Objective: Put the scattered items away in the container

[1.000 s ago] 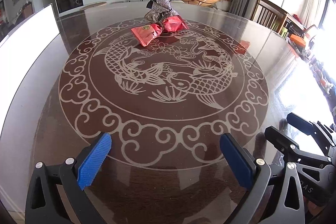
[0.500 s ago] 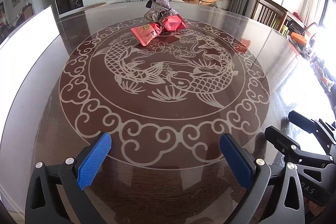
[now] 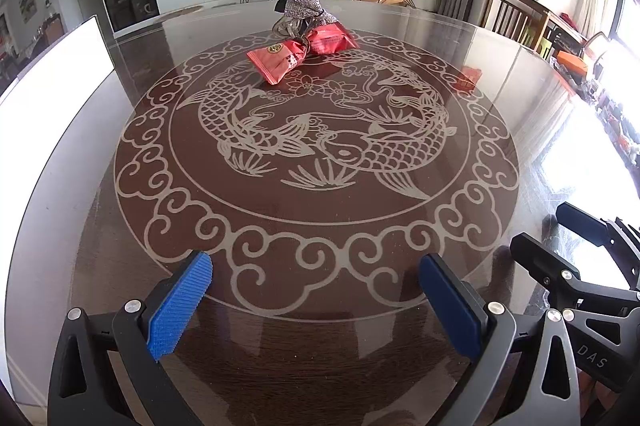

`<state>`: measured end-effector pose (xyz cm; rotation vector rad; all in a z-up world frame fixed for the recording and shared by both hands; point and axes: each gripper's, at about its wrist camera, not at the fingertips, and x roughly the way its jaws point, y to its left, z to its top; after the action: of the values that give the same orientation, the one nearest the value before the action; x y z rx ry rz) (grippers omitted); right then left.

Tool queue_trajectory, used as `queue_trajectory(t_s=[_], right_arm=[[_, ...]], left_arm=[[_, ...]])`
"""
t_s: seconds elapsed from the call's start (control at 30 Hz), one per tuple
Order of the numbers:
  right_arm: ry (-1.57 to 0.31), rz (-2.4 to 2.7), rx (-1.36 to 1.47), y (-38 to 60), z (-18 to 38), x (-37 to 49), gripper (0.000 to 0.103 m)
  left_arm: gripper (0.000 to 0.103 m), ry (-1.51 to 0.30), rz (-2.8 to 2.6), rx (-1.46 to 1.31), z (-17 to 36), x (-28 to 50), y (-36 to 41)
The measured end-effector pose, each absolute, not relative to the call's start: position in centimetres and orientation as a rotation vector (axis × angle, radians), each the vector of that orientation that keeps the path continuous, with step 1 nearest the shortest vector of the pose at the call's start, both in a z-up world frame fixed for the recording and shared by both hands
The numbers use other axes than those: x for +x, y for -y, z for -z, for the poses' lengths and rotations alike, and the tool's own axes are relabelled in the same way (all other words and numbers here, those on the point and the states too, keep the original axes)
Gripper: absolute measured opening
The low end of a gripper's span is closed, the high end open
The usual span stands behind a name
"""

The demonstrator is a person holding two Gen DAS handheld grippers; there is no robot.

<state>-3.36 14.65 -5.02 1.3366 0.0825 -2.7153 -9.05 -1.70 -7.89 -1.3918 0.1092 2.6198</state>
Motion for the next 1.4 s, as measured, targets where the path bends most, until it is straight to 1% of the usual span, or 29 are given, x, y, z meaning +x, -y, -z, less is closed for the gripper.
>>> queue_trajectory(t_s=[0.23,0.33,0.5,0.67,0.8,0.87,0.93,0.97,1.03,1.07,1.13,1.23,1.4], right_arm=[[-0.082,2.715,1.337,-14.7,5.0,-3.4,0.072],[-0.093,2.708,1.337,-14.3,5.1,-4.8,0.073],[-0.09,2.664,1.397,-13.6,5.0,-13.0,0.072],[0.005,2.704,1.376,-13.7,4.3,-23.1,0.072],[-0.09,2.694,1.39,-11.7,4.1,-28.9,0.072],[-0.155,2.628,1.397,-10.2,4.5,-30.3,0.072],[-0.187,2.49,1.331,-7.9,4.4,-29.9,0.071],[-0.173,2.366,1.274,-6.7,4.2,-29.0,0.071],[-0.144,2.148,1.172,-5.3,3.2,-25.9,0.07],[-0.16,2.107,1.13,-4.9,2.6,-24.1,0.069],[-0.192,2.151,1.095,-5.3,1.7,-20.9,0.07],[-0.098,2.233,1.144,-8.6,1.6,-16.8,0.07],[0.006,2.362,1.144,-12.6,1.4,-8.6,0.07]], left_arm=[[0.103,-0.111,-2.621,-1.392,7.9,-9.0,1.6],[0.103,-0.087,-2.618,-1.382,7.8,-9.0,1.9],[0.103,-0.062,-2.616,-1.373,7.8,-8.9,2.1],[0.103,-0.047,-2.614,-1.366,7.8,-8.9,2.3],[0.103,0.002,-2.607,-1.347,7.6,-8.8,2.7],[0.103,0.009,-2.606,-1.344,7.6,-8.8,2.9],[0.103,0.007,-2.606,-1.345,7.6,-8.8,2.9],[0.103,0.005,-2.606,-1.346,7.6,-8.9,2.8],[0.103,0.003,-2.606,-1.347,7.6,-8.9,2.8],[0.103,0.004,-2.606,-1.347,7.6,-8.9,2.8],[0.103,0.018,-2.602,-1.34,7.5,-8.7,2.9],[0.103,0.058,-2.582,-1.319,7.4,-8.5,3.4],[0.103,0.128,-2.579,-1.302,7.4,-8.0,4.3]])
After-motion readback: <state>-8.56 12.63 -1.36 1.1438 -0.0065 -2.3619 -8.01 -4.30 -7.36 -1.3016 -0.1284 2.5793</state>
